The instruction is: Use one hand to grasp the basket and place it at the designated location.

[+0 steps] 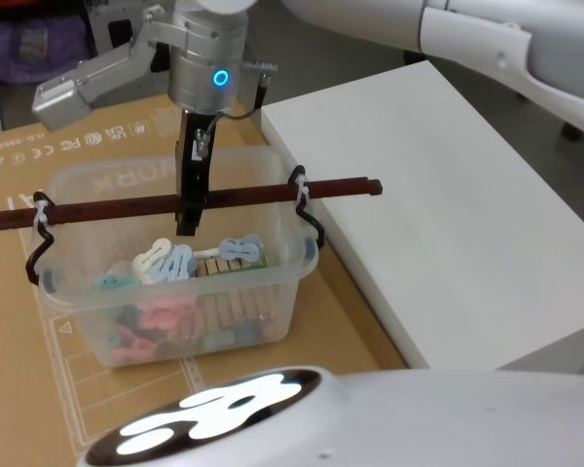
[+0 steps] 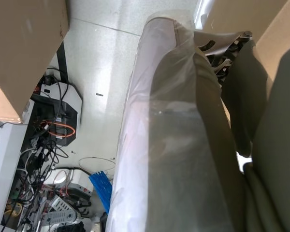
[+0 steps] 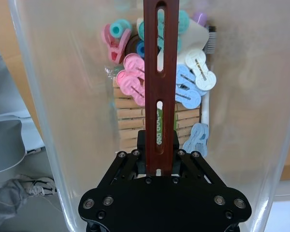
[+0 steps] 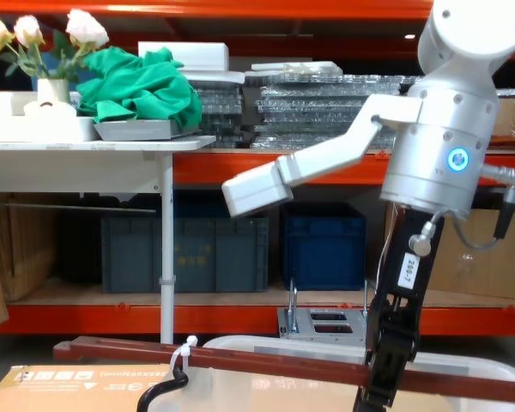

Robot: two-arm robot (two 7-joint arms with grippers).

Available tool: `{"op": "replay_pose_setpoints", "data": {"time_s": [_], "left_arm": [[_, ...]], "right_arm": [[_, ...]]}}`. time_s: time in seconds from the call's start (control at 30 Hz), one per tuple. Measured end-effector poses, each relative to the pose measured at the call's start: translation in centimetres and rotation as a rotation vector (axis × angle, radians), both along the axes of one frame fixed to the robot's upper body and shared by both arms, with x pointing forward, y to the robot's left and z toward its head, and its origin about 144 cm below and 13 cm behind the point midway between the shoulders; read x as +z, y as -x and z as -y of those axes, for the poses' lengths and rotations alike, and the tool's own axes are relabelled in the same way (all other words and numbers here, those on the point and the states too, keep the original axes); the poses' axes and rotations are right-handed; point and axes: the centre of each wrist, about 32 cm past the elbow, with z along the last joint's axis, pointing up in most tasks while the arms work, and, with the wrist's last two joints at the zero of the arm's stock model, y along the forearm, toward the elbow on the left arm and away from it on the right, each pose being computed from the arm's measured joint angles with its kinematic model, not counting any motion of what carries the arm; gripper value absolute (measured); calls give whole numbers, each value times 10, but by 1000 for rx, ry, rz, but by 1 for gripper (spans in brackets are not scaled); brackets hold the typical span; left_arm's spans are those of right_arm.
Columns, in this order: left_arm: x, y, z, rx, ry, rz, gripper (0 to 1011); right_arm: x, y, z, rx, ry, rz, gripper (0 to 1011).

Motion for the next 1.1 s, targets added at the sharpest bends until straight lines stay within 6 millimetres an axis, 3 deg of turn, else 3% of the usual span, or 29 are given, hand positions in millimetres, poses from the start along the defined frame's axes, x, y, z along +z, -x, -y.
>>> {"op": "replay_pose_setpoints", "data": {"time_s": [0.77,1.1], "left_arm": [[0,0,0,0,0,0,0],[0,0,0,0,0,0,0]], "right_arm": [[-8,-3,-3,-17,17,-32,245],[-8,-3,-2,-15,15,-29,593]]}}
